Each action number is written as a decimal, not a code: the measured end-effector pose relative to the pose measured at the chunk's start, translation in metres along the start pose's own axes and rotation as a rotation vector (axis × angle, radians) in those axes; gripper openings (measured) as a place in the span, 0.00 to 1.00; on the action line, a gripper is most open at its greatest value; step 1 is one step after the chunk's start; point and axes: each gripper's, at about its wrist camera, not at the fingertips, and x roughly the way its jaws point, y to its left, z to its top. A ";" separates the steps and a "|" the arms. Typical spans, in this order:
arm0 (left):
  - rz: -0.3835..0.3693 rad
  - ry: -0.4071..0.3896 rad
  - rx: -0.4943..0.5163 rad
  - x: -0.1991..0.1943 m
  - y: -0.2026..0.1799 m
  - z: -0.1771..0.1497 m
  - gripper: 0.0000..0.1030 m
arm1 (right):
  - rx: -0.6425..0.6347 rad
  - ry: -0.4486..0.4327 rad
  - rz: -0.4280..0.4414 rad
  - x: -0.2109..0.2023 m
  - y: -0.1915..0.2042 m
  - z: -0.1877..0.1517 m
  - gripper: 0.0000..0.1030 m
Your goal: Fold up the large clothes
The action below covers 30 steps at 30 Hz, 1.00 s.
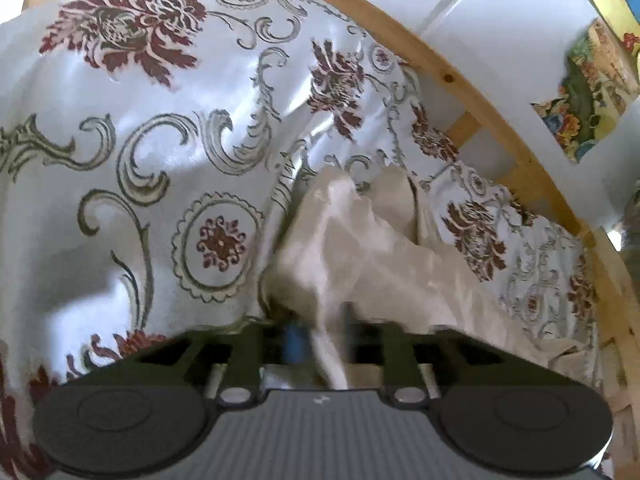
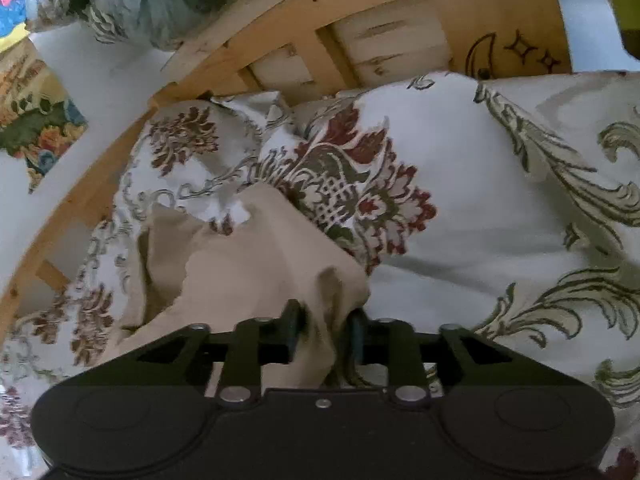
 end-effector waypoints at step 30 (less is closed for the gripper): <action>-0.083 0.100 0.078 0.038 -0.014 -0.016 0.96 | -1.091 -0.290 0.311 0.068 0.207 -0.141 0.96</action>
